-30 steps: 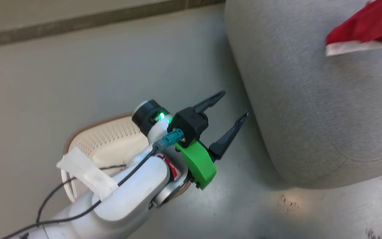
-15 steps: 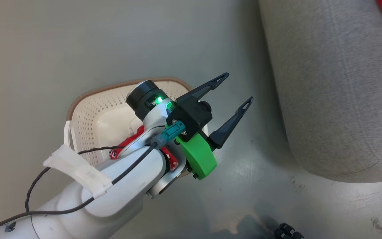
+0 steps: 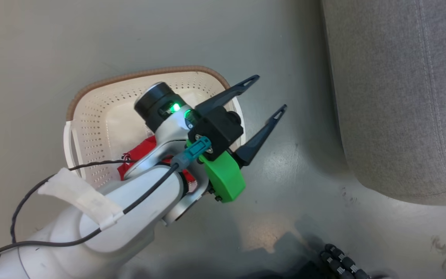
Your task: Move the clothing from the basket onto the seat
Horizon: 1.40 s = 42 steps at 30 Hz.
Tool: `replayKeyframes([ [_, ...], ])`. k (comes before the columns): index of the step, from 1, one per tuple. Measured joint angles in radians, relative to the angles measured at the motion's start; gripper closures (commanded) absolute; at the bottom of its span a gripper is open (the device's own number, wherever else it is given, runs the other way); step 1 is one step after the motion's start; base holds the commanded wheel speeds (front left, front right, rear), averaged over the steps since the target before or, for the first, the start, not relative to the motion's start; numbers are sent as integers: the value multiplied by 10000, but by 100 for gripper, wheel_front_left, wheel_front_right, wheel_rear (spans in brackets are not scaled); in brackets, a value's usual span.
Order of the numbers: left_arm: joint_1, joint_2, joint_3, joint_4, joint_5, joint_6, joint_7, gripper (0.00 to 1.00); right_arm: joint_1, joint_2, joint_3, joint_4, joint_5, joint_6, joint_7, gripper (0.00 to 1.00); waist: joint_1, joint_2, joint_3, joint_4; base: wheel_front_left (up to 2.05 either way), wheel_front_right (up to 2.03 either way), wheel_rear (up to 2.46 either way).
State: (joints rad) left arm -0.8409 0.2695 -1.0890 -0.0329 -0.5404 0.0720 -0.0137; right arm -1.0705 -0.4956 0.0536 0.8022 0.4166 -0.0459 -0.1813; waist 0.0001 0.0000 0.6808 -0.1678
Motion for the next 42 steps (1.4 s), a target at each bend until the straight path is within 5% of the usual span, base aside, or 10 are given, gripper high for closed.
replayKeyframes([
  [15, -2, 282, 194, -194, 0, 42, 100, 0, 370, 700, 209, 953, 59, 35, -318, 97, 0, 0, 233, -373, 0, 0, 0],
  [16, -2, 305, 211, -194, -2, 46, 100, 0, 370, 731, 219, 982, 59, 65, -387, 84, 0, 0, 234, -410, 0, 0, 0],
  [18, -2, 307, 226, -198, -2, 48, 98, 0, 370, 800, 244, 1026, 59, 109, -399, 11, -1, 0, 229, -492, 0, 0, 0],
  [19, -2, 311, 228, -198, -2, 48, 98, 0, 371, 832, 253, 1057, 59, 144, -410, 0, 0, 0, 223, -536, 0, 0, 0],
  [42, 569, 665, 926, 251, -499, 165, -752, 0, 1902, 1538, 928, 880, -353, 1072, -692, 0, -1, 0, -856, -1638, 0, 0, 0],
])
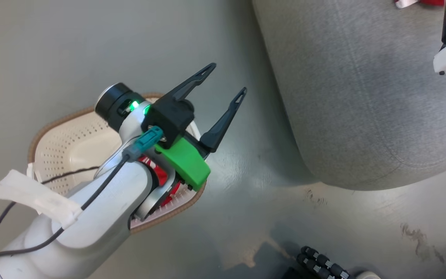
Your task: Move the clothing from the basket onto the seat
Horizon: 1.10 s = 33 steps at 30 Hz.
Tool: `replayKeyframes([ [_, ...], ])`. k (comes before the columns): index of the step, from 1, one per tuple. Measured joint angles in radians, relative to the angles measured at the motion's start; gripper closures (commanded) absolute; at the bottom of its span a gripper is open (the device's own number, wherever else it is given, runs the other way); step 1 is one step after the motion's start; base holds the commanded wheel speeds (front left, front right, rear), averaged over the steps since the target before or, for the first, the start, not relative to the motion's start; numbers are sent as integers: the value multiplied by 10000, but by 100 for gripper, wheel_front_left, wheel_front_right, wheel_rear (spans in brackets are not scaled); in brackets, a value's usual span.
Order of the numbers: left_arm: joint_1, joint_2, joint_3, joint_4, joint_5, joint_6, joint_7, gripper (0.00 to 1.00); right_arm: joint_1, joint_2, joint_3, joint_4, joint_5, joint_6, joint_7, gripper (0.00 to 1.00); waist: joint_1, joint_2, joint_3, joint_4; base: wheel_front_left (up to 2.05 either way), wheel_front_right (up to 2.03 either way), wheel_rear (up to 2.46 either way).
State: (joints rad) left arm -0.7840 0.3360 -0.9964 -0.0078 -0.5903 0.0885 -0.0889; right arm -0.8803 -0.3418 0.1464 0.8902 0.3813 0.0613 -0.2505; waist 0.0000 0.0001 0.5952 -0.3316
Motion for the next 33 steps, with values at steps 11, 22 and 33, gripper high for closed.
replayKeyframes([
  [11, 689, 4, 708, 750, -405, 86, -880, 0, 551, -109, 10, -1321, -385, 86, -13, 0, 0, 0, -1112, 60, 0, 0, 0],
  [22, 1702, -19, 1739, 1900, -1043, 188, -1427, 0, 1170, 525, 571, -2157, -671, 224, -13, 0, 0, 0, -2251, 843, 0, 0, 0],
  [33, 3045, -50, 2930, 2805, -1519, 309, -1597, 0, 2667, 1168, 656, -2589, -652, 265, -13, 0, -1, -1, -3484, 1950, 0, 0, 0],
])
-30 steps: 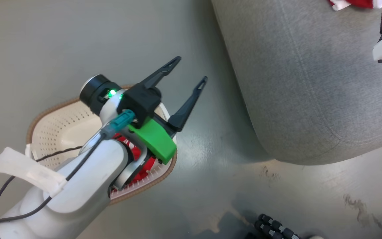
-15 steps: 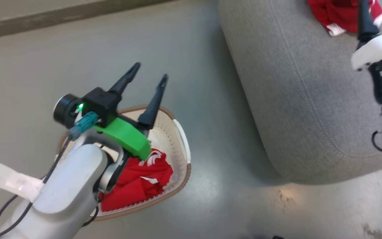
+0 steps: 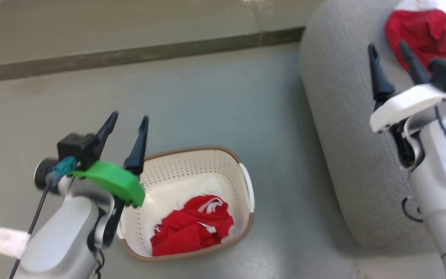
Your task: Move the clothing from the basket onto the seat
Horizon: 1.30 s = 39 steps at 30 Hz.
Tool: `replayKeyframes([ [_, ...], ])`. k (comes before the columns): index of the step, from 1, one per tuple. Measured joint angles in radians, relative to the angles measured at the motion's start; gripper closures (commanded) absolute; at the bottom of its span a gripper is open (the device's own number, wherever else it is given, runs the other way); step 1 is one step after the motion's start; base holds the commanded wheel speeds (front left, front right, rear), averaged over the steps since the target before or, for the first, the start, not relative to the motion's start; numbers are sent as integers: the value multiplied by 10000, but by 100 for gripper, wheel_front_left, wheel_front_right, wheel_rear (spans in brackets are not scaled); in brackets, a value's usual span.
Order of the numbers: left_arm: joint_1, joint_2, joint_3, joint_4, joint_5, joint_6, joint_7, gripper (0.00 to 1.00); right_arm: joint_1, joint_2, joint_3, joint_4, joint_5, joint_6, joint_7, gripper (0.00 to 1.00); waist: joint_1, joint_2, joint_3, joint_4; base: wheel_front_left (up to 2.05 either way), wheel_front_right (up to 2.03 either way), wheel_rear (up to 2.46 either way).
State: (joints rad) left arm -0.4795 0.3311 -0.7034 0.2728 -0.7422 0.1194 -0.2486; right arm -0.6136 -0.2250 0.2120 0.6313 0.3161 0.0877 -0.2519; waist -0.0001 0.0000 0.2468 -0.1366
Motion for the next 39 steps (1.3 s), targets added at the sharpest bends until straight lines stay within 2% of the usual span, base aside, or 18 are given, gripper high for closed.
replayKeyframes([
  [8, 1130, 13, 823, 374, -17, 19, -2, 0, 1259, 431, 6, -811, -23, -194, 0, 0, 0, 0, -999, 715, 0, 0, 0],
  [16, 2159, 38, 2410, 286, 245, 44, -2, 0, 2638, 922, 280, -1607, -186, -460, 2, 0, 0, 0, -1945, 1171, 0, 0, 0],
  [25, 3487, -82, 3152, -217, 792, 46, -2, 0, 3915, 1058, 378, -2439, -199, -736, 0, 0, 0, 0, -2549, 1316, 0, 0, 0],
  [30, 3925, -295, 3436, -518, 984, 46, -2, 0, 4322, 1058, 341, -2961, -234, -911, 0, 0, 0, 0, -2602, 1324, 0, 0, 0],
  [39, 4592, -357, 3860, -861, 1427, 46, -2, 0, 5104, 1062, 203, -3586, -263, -1252, 2, 0, 0, 0, -2614, 1332, 0, 0, 0],
])
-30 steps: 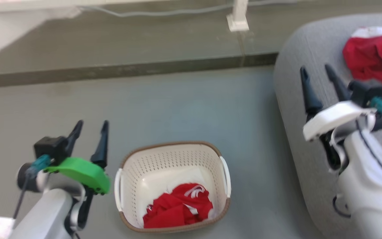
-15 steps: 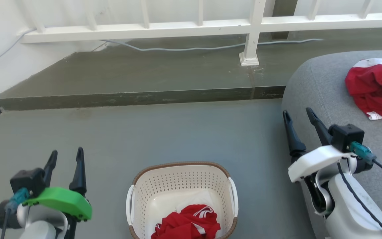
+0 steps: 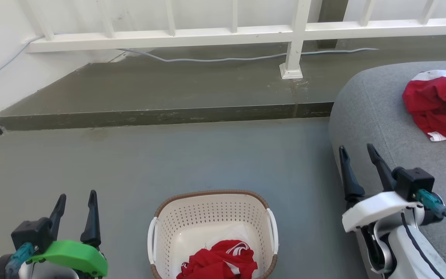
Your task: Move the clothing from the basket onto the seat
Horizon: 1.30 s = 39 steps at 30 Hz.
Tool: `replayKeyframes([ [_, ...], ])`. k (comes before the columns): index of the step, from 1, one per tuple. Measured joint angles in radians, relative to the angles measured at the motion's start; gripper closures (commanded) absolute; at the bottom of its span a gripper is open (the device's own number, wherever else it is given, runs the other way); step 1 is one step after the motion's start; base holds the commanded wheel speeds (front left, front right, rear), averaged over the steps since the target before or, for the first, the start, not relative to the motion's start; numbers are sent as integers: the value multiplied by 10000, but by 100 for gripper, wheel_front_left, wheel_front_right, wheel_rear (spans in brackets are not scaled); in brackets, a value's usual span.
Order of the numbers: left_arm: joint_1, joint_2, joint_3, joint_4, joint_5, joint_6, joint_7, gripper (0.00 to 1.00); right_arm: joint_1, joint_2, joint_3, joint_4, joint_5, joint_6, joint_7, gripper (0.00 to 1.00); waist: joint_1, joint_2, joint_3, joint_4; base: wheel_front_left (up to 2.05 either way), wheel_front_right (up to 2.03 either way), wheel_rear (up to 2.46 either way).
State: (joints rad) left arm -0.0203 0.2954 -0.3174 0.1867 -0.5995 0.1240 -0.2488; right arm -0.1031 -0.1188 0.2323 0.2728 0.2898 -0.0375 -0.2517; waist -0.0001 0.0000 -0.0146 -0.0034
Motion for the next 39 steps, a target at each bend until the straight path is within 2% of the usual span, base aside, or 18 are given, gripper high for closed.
replayKeyframes([
  [13, 506, -240, 357, -474, 282, 0, 0, 0, 760, 123, -163, -700, 10, -253, 0, 0, 0, 0, 56, -114, 0, 0, 0],
  [17, 675, -286, 372, -658, 575, 0, 0, 0, 929, 140, -163, -907, 12, -263, 0, 0, 0, 0, 82, -162, 0, 0, 0],
  [39, 1097, -405, 460, -941, 754, 0, 0, 0, 1362, 148, -159, -1453, 75, -349, 46, 0, 1, 0, 18, -241, 0, 0, 0],
])
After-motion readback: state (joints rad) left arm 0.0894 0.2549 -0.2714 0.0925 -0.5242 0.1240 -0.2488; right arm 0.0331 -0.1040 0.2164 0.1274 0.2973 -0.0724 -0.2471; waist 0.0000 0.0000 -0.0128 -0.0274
